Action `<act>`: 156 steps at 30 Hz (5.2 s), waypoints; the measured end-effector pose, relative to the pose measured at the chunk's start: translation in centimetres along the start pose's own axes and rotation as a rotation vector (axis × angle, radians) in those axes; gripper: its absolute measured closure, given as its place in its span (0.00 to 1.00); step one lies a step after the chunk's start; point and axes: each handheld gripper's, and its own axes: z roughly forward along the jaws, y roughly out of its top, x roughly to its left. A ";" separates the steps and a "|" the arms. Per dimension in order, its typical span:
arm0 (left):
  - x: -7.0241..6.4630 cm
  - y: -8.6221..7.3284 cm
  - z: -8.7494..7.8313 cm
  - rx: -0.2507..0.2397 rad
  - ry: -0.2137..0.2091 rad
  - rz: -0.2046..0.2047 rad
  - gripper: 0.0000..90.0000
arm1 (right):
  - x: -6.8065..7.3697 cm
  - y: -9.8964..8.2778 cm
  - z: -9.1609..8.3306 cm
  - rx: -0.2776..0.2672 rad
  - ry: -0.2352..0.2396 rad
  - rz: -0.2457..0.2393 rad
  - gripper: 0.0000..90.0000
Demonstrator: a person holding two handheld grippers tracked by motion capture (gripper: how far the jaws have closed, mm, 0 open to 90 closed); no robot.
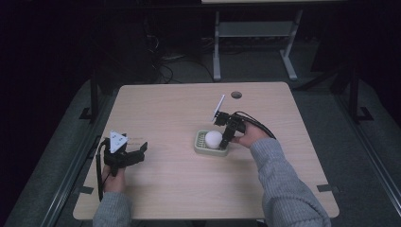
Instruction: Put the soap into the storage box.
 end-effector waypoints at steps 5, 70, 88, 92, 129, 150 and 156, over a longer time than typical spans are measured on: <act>0.0 0.0 0.0 0.001 0.000 0.003 0.16 | -0.1 0.0 0.3 0.007 -0.031 -0.008 0.56; 0.0 0.0 -0.1 0.004 0.010 0.008 0.16 | -0.7 -6.1 -2.6 -0.133 -0.038 0.080 0.43; 0.0 0.0 -0.1 0.003 0.010 0.008 0.16 | -0.6 -8.3 -2.6 -0.162 -0.037 0.110 0.42; 0.0 0.0 -0.1 0.000 0.009 0.010 0.16 | -0.6 -8.7 -2.7 -0.164 -0.035 0.114 0.42; -0.1 0.0 -0.1 0.007 0.007 0.012 0.16 | 0.4 -13.3 -2.1 -0.190 -0.025 0.174 0.39; -0.2 0.0 0.0 0.010 0.005 0.017 0.16 | 1.0 -16.0 -1.9 -0.227 -0.032 0.201 0.39; -0.2 0.0 0.0 0.013 0.006 0.018 0.16 | 1.3 -17.1 -1.7 -0.230 -0.034 0.211 0.38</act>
